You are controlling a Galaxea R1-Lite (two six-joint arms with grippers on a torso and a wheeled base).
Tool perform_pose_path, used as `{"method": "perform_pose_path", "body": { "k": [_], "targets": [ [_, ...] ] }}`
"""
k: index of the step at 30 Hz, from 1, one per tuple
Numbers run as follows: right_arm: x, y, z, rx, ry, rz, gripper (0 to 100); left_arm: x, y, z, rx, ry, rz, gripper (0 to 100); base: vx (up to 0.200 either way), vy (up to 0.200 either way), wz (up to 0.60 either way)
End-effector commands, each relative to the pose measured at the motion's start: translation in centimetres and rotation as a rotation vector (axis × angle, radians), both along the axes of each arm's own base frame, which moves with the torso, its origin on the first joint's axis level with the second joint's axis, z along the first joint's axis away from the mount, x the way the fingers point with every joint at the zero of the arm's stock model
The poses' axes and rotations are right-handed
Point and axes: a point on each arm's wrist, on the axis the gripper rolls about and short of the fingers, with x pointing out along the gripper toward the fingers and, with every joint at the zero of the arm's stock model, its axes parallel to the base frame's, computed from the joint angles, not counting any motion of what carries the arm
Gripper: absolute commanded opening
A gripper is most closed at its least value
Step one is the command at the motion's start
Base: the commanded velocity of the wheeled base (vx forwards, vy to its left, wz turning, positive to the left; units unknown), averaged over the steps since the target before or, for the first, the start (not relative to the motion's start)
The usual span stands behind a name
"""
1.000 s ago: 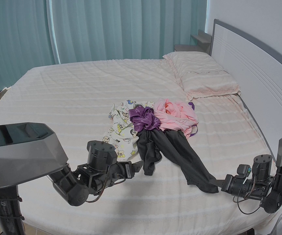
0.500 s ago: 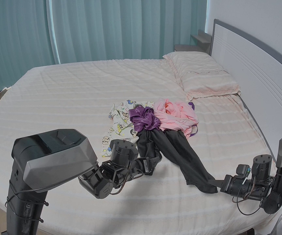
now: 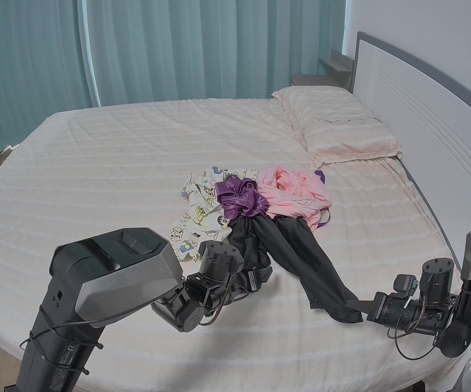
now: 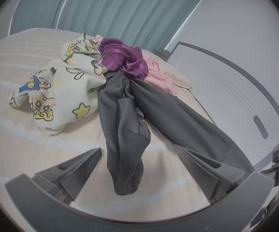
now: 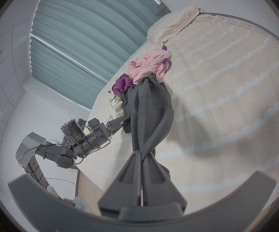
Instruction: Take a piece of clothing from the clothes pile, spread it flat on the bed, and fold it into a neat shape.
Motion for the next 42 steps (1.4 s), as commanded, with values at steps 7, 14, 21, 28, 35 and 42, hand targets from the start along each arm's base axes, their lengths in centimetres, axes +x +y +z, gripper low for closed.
{"method": "perform_pose_path", "body": {
  "k": [7,14,21,28,35,42],
  "targets": [
    [-0.3,-0.1,0.0,-0.002,0.004,-0.001,0,0.3,-0.9,-1.9,0.024,0.000,0.007,0,0.000,0.000,0.00],
    [-0.2,-0.2,0.0,-0.002,0.004,-0.008,0,0.1,-0.5,-2.2,0.085,0.039,0.054,0,0.000,0.000,0.00],
    [-0.2,-0.5,0.0,0.001,0.003,-0.020,0,-2.6,3.3,0.8,0.064,0.020,0.099,0,0.000,0.000,0.00],
    [-0.4,0.4,1.2,0.025,-0.055,0.022,0,-7.2,7.0,7.5,-0.035,-0.111,0.120,0,0.000,0.000,0.00],
    [-1.7,4.9,6.8,0.146,-0.324,0.226,0,-11.0,6.6,15.1,-0.160,-0.271,0.093,0,0.000,0.000,0.00],
    [-1.0,5.3,16.3,0.343,-0.733,0.217,0,-13.2,8.0,21.6,-0.348,-0.413,0.101,0,0.000,0.000,0.00]
  ]
}}
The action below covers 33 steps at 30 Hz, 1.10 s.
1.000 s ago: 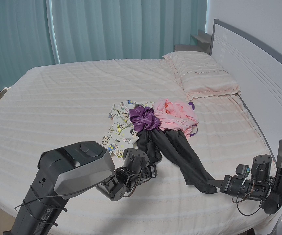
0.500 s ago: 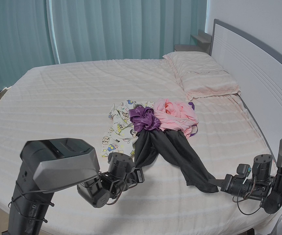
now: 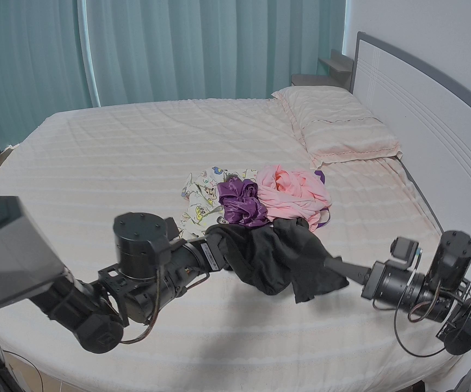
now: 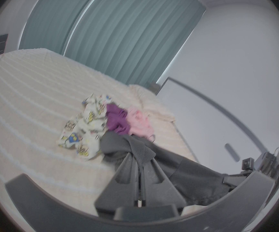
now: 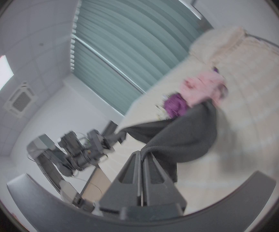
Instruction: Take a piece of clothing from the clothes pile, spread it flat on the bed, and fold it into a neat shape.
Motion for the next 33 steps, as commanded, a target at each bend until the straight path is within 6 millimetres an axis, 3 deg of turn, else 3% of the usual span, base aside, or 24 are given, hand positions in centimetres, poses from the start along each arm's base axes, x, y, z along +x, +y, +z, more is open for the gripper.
{"method": "perform_pose_path", "body": {
  "k": [1,5,8,10,15,23,29,33],
  "targets": [
    [-0.6,0.4,10.1,0.234,-0.404,0.034,0,-3.8,2.1,8.8,-0.225,-0.204,-0.008,0,0.000,0.000,0.00],
    [0.1,0.3,11.0,0.253,-0.439,0.020,0,-4.8,3.1,10.1,-0.258,-0.239,0.011,0,0.000,0.000,0.00],
    [0.3,0.6,9.2,0.254,-0.327,0.035,0,-5.4,3.7,9.5,-0.246,-0.217,0.027,0,0.000,0.000,0.00],
    [1.5,1.2,6.5,0.222,-0.214,0.026,0,-5.4,3.9,8.5,-0.226,-0.184,0.037,0,0.000,0.000,0.00],
    [2.7,1.0,4.6,0.188,-0.144,-0.009,0,-4.6,5.0,6.3,-0.207,-0.114,0.097,0,0.000,0.000,0.00],
    [2.0,0.9,4.2,0.178,-0.123,-0.003,0,-5.4,7.1,4.1,-0.294,-0.045,0.158,0,0.000,0.000,0.00],
    [1.2,0.9,3.4,0.157,-0.082,0.010,0,-5.0,7.2,3.2,-0.285,-0.012,0.179,0,0.000,0.000,0.00],
    [0.9,0.8,3.8,0.165,-0.098,0.013,0,-4.8,7.1,2.6,-0.303,0.020,0.186,0,0.000,0.000,0.00]
  ]
}}
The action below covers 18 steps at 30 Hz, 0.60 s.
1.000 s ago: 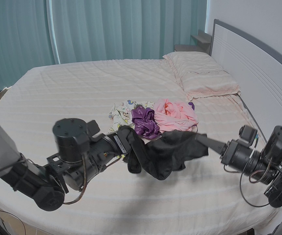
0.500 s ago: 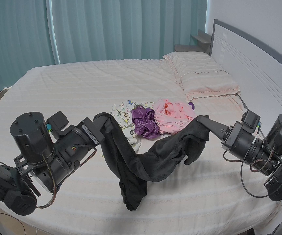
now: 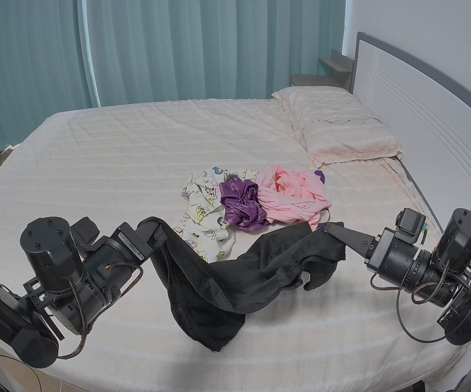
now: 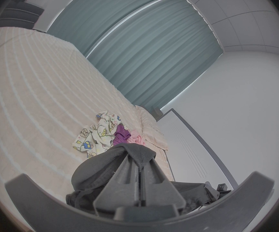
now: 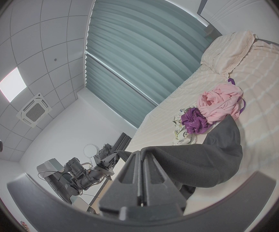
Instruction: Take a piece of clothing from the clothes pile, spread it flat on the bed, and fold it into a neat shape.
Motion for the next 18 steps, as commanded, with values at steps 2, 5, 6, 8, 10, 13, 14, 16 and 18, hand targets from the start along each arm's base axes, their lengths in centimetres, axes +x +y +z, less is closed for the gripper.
{"method": "perform_pose_path", "body": {
  "k": [2,5,6,8,10,13,14,16,18],
  "targets": [
    [-0.62,-0.12,0.60,0.013,-0.026,0.008,0,0.50,-0.07,-0.98,-0.021,0.047,0.014,0,-0.100,0.000,0.00],
    [-0.70,-0.16,0.55,0.012,-0.024,0.008,0,0.74,0.19,-0.82,-0.048,0.048,0.031,0,-0.200,0.000,0.00],
    [-0.72,-0.22,0.56,0.012,-0.024,0.007,0,0.76,0.23,-0.82,-0.048,0.048,0.033,0,-0.200,0.000,0.00],
    [-0.79,-0.26,0.64,0.012,-0.028,0.005,0,0.65,0.28,-0.91,-0.045,0.052,0.027,0,-0.100,0.000,0.00],
    [-0.91,-0.28,0.76,0.015,-0.032,0.007,0,0.72,0.24,-0.99,-0.045,0.055,0.027,0,0.000,0.000,0.00],
    [-0.83,-0.29,0.65,0.012,-0.028,0.005,0,0.96,0.37,-1.12,-0.042,0.059,0.038,0,0.000,0.000,0.00],
    [-0.78,-0.26,0.54,0.010,-0.024,0.005,0,1.12,0.32,-1.19,-0.042,0.060,0.038,0,0.000,0.000,0.00],
    [-0.85,-0.26,0.63,0.012,-0.026,0.005,0,1.24,0.21,-1.36,-0.039,0.066,0.036,0,0.000,0.000,0.00],
    [-0.87,-0.27,0.67,0.011,-0.029,0.005,0,1.34,0.24,-1.32,-0.040,0.063,0.041,0,0.000,0.000,0.00]
  ]
}}
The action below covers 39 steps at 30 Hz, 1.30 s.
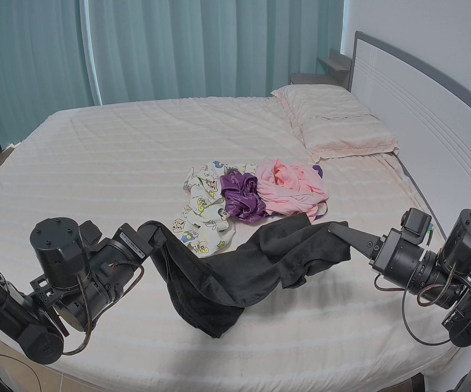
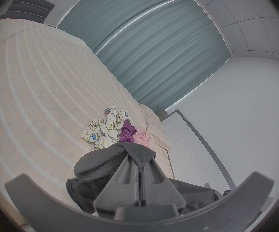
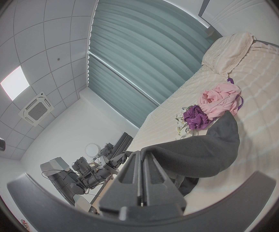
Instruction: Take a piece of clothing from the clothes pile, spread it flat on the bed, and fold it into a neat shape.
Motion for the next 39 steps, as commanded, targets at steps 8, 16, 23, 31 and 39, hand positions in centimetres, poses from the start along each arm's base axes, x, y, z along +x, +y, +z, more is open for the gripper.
{"method": "perform_pose_path", "body": {
  "k": [8,16,23,31,39],
  "targets": [
    [-0.1,-0.1,0.2,0.005,-0.013,0.000,0,0.2,0.2,0.2,-0.003,-0.011,0.010,0,0.000,0.125,0.00],
    [-0.6,0.1,0.6,0.008,-0.031,0.013,0,-0.6,0.7,1.7,-0.025,-0.062,0.009,0,0.000,0.200,0.00],
    [-0.7,0.1,0.8,0.002,-0.052,-0.016,0,-0.9,0.8,1.7,0.030,-0.079,0.009,0,0.000,0.200,0.00],
    [-1.4,0.6,0.6,-0.035,-0.078,0.014,0,-1.3,1.1,2.4,0.044,-0.107,0.010,0,0.000,0.200,0.00],
    [-1.8,0.9,0.5,-0.045,-0.083,0.032,0,-1.6,1.0,1.8,0.061,-0.086,-0.002,0,0.000,0.200,0.00]
  ]
}}
